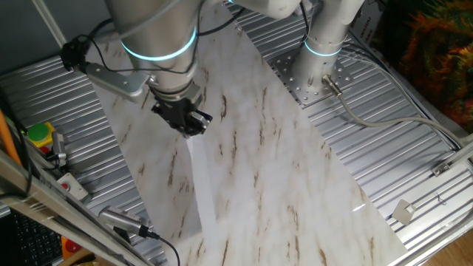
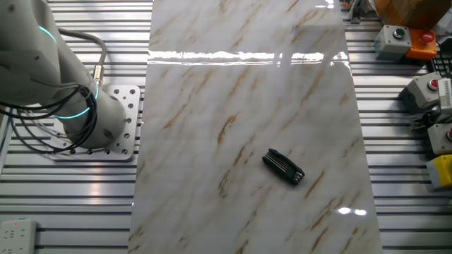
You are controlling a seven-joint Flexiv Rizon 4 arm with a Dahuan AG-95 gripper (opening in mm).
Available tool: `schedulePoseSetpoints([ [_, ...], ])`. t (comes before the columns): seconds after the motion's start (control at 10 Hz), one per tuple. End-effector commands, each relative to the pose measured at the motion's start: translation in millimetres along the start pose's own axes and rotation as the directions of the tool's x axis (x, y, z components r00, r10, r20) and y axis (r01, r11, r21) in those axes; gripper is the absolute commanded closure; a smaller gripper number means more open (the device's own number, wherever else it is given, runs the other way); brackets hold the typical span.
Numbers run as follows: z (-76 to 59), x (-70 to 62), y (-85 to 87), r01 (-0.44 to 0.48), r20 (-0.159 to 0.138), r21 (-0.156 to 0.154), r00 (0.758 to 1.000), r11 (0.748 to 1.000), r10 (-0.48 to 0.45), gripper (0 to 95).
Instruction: Flip over and spread out the paper that is laid flat on the table
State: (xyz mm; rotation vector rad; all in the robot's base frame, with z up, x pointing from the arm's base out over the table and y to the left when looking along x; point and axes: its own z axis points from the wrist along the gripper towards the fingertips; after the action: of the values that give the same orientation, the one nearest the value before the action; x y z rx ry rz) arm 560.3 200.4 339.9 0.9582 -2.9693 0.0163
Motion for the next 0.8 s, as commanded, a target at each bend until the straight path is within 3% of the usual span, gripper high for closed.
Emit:
schedulePoseSetpoints([
  [0.1, -3.1, -1.0, -7.6, 0.009, -0.002, 0.003, 1.0, 1.0, -0.009, 95.0],
  [0.3, -9.4, -1.9, -18.6, 0.034, -0.006, 0.022, 0.999, 0.999, -0.034, 95.0],
  [0.6, -4.7, 5.7, -27.9, 0.065, 0.014, 0.042, 0.998, 0.997, -0.066, 95.0],
  [0.8, -3.5, 8.8, -29.9, 0.107, 0.021, 0.088, 0.994, 0.99, -0.109, 95.0],
])
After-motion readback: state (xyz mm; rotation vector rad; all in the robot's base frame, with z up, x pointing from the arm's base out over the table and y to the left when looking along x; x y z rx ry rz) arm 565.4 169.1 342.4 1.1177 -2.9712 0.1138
